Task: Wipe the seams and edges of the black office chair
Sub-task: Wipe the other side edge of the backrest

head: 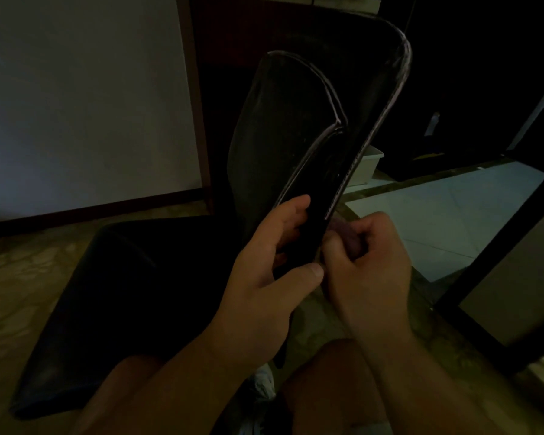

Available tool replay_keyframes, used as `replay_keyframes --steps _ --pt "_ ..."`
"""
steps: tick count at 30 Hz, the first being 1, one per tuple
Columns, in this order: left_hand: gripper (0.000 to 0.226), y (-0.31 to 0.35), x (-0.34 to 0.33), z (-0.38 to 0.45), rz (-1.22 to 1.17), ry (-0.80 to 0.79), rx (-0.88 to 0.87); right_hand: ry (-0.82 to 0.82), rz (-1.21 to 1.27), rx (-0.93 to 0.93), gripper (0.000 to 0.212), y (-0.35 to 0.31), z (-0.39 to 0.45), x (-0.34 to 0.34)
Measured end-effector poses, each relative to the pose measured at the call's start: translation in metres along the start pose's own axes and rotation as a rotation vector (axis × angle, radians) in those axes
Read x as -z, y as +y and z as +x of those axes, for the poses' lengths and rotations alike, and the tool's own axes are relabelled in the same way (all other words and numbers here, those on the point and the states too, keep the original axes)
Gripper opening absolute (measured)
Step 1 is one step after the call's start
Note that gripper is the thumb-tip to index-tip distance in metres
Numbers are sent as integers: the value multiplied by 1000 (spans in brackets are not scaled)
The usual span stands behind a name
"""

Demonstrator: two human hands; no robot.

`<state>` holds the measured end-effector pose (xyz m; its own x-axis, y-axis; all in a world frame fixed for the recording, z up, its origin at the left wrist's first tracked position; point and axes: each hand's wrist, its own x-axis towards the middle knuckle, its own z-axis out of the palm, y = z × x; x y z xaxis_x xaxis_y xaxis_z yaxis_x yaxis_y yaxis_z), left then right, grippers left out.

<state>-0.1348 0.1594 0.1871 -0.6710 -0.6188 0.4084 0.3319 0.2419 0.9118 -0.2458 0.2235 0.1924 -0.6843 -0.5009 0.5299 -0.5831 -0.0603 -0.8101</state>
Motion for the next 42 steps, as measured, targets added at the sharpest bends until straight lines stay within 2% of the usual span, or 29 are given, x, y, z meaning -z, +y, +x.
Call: replay_keyframes --steps 5,9,14,18,19,22,23,26,27,30,34,37,38,42 --pt "70 0 3 1 -2 2 -7 -135 -19 102 22 -5 -3 -3" --pt "69 4 2 1 18 -4 -4 39 31 -9 30 -4 5 3" --pt "68 7 2 4 -2 -10 -19 -177 91 32 25 -7 -7 -3" --pt "69 10 -2 4 33 -5 -28 58 112 -94 20 2 -1 3" --pt "67 10 -3 5 32 2 -28 45 121 -94 19 2 -2 3" --pt "64 9 -5 7 2 24 -14 -135 219 -100 18 -1 -9 -4" --pt "65 9 -6 6 -2 29 -11 -121 228 -111 18 -2 -9 -5" --pt "64 11 -8 5 -1 28 -9 62 200 -115 19 1 -1 -3" --pt "63 12 -8 5 -7 31 -4 70 191 -101 19 0 1 -3" --pt "63 11 -10 5 -56 42 5 -18 125 -30 19 -3 -1 -6" --pt "63 10 -13 5 -64 49 11 73 121 -28 18 -3 5 -1" --pt "66 10 -10 6 -58 63 6 -93 140 17 20 -8 0 -4" --pt "67 10 -10 7 -56 64 0 -99 135 20 21 -9 -1 -5" --pt "62 10 -12 6 -50 57 2 134 106 -18 21 -7 7 -1"
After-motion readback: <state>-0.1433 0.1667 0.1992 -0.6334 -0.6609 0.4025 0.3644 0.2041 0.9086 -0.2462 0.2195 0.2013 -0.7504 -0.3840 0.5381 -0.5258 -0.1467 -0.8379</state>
